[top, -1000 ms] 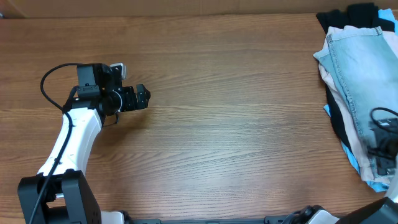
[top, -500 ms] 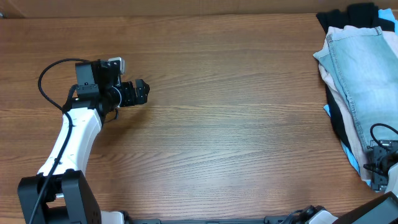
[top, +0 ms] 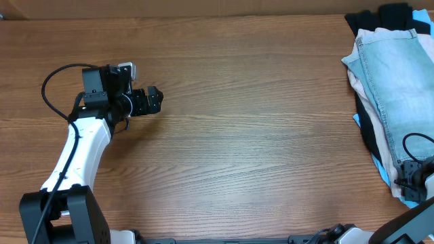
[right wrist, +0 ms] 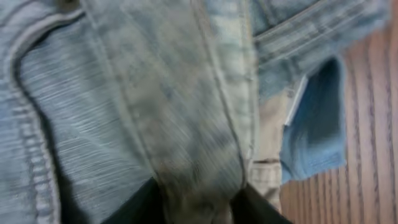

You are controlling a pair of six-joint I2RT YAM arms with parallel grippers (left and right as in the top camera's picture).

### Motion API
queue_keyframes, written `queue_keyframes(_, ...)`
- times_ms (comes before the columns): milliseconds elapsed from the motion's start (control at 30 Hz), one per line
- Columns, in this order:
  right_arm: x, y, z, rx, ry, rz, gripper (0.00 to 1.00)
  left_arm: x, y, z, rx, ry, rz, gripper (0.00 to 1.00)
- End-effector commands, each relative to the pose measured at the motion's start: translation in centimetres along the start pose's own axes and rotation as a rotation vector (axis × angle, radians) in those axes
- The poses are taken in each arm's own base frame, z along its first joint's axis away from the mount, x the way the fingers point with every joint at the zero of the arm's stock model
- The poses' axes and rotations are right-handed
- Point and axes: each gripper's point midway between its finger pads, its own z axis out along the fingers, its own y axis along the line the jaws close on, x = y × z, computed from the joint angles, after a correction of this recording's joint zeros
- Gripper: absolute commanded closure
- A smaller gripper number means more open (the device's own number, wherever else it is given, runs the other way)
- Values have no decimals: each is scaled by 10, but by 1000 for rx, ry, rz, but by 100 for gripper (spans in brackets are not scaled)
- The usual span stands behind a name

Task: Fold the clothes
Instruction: 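Reach the right gripper to the clothes stack and grasp the denim shorts, then pull the denim shorts off the stack and lay them flat mid-table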

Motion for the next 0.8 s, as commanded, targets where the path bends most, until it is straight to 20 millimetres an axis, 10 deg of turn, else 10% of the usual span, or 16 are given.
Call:
queue_keyframes(0, 4, 5, 4, -27, 29, -27, 96, -9, -3, -3, 14, -21, -9, 0)
queue_keyframes(233, 17, 60, -31, -348, 106, -277, 96, -9, -3, -3, 15, -21, -9, 0)
queue_keyframes(567, 34, 92, -187, -663, 24, -542, 96, -37, -46, -19, 231, -75, 32, 9)
queue_keyframes(767, 89, 108, -240, -785, 59, -748, 96, -68, -57, -37, 254, -143, 72, 5)
